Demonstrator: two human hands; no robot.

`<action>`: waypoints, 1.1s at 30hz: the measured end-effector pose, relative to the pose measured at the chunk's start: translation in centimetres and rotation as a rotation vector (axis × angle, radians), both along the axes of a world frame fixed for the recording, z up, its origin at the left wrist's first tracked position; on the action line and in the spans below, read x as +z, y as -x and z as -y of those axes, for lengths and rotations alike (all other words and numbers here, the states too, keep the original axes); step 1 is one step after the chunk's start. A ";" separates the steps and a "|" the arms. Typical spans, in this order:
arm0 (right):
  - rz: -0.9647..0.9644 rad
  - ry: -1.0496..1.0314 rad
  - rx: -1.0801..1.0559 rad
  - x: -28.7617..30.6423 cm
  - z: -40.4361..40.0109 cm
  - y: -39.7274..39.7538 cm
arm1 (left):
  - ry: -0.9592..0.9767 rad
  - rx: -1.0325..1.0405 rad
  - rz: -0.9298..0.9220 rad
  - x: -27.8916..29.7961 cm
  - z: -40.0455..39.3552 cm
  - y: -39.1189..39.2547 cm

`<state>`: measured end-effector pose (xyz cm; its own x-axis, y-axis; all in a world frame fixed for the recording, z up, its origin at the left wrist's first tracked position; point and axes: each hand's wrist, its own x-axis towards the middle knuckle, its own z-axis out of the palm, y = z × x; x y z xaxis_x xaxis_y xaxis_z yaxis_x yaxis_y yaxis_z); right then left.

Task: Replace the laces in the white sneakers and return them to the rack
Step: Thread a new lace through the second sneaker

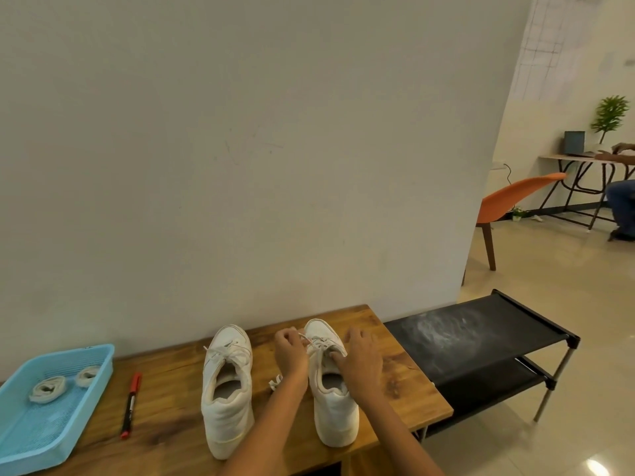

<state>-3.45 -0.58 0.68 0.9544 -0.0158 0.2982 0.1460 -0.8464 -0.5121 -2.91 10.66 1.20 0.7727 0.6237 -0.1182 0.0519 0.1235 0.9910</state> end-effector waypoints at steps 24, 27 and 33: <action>-0.144 -0.231 -0.067 -1.3 -0.2 0.4 | -0.739 -0.430 -0.289 -1.8 -1.4 1.8; -0.141 -0.228 -0.069 -1.3 -0.2 0.6 | -0.748 -0.485 -0.313 -2.5 -1.9 1.8; -0.147 -0.229 -0.081 -1.3 -0.4 0.4 | -0.153 -0.191 -0.019 0.3 -0.4 1.5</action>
<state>-3.83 -0.18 -0.65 0.9800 -0.1445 0.1369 -0.0068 -0.7118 -0.7023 -4.43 11.10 1.53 0.8768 0.4783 -0.0491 0.0787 -0.0421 0.9960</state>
